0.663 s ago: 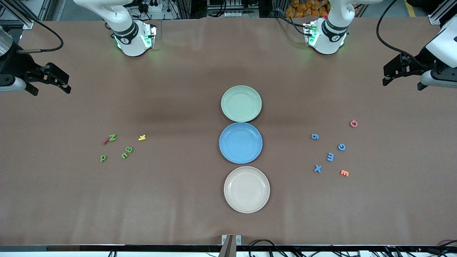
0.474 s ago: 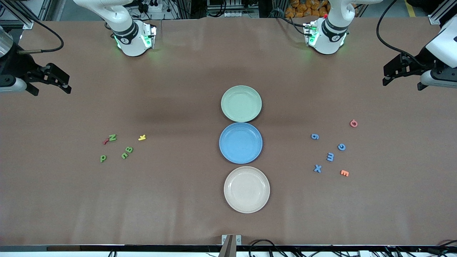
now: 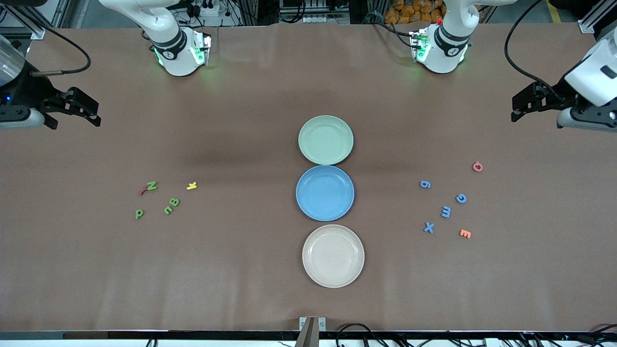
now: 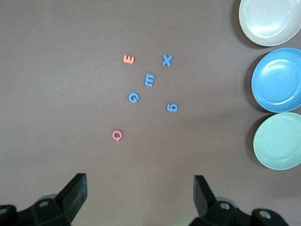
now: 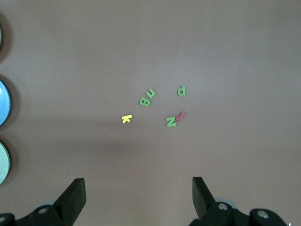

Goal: Sort letters by color into matching plates
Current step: 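Move the left gripper toward blue letters while the right gripper reaches green letters, then lower the left gripper over blue 6 while the right gripper lowers over green B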

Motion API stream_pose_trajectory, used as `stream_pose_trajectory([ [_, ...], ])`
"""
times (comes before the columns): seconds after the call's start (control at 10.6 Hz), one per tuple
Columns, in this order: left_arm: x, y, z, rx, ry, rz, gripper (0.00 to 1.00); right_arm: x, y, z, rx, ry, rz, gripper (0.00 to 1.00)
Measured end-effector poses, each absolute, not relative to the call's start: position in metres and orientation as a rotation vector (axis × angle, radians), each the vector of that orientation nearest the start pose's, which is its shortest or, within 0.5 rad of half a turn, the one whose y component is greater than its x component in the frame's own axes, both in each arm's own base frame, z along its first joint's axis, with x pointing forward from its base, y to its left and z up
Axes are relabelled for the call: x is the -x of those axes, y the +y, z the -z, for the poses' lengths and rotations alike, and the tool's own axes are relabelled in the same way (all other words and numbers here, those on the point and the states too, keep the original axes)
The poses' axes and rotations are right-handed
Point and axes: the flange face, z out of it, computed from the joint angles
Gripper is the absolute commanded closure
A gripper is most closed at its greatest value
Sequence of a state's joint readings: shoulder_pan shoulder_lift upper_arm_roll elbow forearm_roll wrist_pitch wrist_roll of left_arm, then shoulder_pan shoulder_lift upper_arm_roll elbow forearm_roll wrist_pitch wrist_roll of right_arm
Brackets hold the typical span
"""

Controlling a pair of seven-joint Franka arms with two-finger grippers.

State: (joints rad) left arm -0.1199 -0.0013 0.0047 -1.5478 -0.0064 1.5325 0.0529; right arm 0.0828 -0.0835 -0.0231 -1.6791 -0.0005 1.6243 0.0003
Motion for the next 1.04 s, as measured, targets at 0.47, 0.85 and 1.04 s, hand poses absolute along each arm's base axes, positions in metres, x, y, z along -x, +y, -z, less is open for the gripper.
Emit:
stream_pose_trajectory([
  [0.47,-0.575,-0.086,-0.544,3.136,0.118,-0.144,0.0,-0.554,0.016,-0.528,3.143,-0.047,-0.065,0.0],
  [0.85,-0.574,-0.134,-0.459,3.146,-0.043,-0.086,0.0,-0.558,0.003,-0.462,3.145,-0.011,-0.027,0.0],
  [1.04,-0.576,-0.152,-0.422,3.145,-0.006,-0.094,0.0,-0.563,-0.002,-0.427,3.146,0.005,0.006,0.0],
])
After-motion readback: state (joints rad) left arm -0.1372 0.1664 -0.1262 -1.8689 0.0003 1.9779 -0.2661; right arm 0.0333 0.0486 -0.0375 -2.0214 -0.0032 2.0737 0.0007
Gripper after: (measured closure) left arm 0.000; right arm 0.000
